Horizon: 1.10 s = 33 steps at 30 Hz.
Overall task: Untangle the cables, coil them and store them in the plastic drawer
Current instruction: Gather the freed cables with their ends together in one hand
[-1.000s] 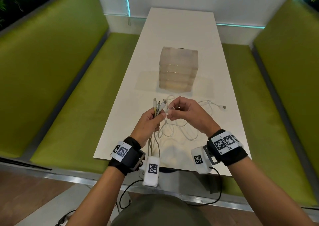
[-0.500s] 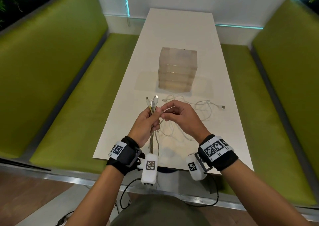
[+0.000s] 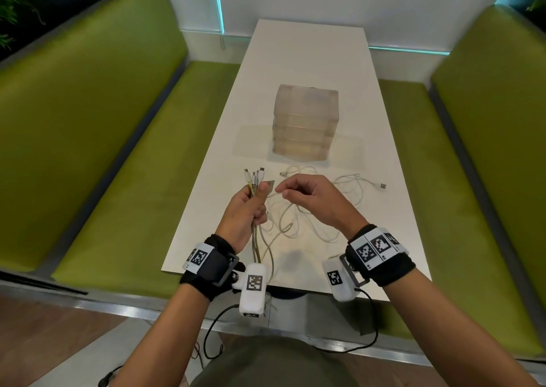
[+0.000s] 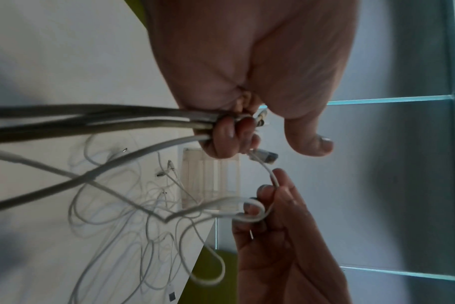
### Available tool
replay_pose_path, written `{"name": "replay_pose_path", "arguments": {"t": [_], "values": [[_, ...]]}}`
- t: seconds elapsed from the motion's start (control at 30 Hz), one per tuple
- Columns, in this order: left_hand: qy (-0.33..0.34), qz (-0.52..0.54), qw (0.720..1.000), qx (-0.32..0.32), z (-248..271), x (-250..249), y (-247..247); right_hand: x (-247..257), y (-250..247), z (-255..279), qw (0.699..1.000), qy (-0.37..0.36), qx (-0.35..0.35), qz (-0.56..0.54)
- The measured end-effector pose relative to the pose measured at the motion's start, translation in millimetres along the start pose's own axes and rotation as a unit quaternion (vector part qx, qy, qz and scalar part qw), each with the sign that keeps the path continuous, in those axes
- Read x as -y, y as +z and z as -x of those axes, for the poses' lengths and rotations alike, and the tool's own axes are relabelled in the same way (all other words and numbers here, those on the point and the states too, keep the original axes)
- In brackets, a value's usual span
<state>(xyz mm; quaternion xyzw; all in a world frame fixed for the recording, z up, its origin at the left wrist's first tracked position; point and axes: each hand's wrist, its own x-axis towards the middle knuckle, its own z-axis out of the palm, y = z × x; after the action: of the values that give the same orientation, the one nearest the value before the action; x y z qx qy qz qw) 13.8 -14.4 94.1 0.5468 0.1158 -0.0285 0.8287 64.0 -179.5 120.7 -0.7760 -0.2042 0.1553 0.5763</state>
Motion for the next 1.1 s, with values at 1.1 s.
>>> {"name": "replay_pose_path", "arguments": {"t": [1.1], "values": [[0.099, 0.141, 0.980, -0.104, -13.9, -35.5, -19.9, -52.0, -17.5, -33.6, 0.945, 0.110, 0.063, 0.302]]}}
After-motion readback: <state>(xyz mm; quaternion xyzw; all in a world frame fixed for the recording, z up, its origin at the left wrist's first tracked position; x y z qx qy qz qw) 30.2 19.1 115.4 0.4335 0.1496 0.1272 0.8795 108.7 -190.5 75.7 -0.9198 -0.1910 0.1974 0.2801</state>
